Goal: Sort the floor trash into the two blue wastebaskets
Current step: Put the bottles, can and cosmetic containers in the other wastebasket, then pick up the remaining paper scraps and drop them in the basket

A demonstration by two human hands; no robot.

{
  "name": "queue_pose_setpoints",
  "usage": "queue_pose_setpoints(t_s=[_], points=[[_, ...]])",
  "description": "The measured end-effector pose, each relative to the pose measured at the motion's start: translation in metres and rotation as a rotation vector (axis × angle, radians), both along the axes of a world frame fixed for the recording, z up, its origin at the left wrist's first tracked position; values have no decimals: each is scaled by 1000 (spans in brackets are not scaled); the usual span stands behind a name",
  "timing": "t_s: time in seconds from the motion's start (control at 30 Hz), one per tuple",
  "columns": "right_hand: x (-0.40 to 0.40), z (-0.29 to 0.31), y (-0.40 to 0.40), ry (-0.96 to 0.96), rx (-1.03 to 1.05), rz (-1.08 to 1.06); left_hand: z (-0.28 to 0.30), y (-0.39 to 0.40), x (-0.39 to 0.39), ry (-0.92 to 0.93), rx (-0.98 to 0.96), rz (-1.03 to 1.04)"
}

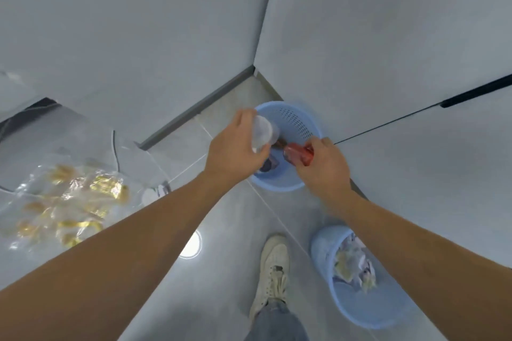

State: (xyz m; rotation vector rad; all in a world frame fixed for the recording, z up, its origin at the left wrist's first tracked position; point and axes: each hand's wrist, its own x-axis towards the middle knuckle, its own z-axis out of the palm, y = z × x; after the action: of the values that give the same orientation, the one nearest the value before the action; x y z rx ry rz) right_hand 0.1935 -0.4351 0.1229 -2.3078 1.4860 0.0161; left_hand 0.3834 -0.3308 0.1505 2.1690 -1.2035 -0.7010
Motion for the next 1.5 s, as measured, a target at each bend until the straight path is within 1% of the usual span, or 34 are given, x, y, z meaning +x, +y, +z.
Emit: queue_pose_setpoints(t_s=[0.13,0.23,0.3,0.4,0.53,0.67,0.77,0.83,0.93,1.0,1.07,1.17,1.27,1.37,1.43,1.5], points=[[-19,-47,-28,-3,31,98,-49,-63,-27,-125,93,-135],[-18,-71,-34,-10,2,157,-86,-87,-35,-188,210,-214],[-14,-79,-35,-33,12,192,-101,-93,-38,-215,260,-230],[-6,-75,-34,-9,-13,229,-104,-93,-37,-216,243,-209],[11,-51,-20,-57,-13,217,-84,-71,-26,-220,111,-187],[45,-24,16,-134,-30,272,-52,-14,2,-200,21,-99],[81,-8,64,-179,-46,341,-32,59,34,-182,-28,-7],[104,-5,106,-212,-34,372,-27,119,56,-193,-14,63],[131,-16,175,-237,62,424,-38,217,85,-171,46,208],[141,-35,219,-203,127,461,-53,281,97,-146,100,286],[144,-56,258,-152,170,478,-73,336,99,-126,155,331],[138,-86,299,-82,224,470,-102,399,93,-65,248,361],[133,-121,325,16,263,457,-136,437,85,5,320,357],[135,-159,335,103,268,488,-176,447,77,72,345,354],[142,-186,333,105,236,510,-205,438,69,112,329,349],[156,-208,325,59,195,496,-233,419,63,135,294,329]])
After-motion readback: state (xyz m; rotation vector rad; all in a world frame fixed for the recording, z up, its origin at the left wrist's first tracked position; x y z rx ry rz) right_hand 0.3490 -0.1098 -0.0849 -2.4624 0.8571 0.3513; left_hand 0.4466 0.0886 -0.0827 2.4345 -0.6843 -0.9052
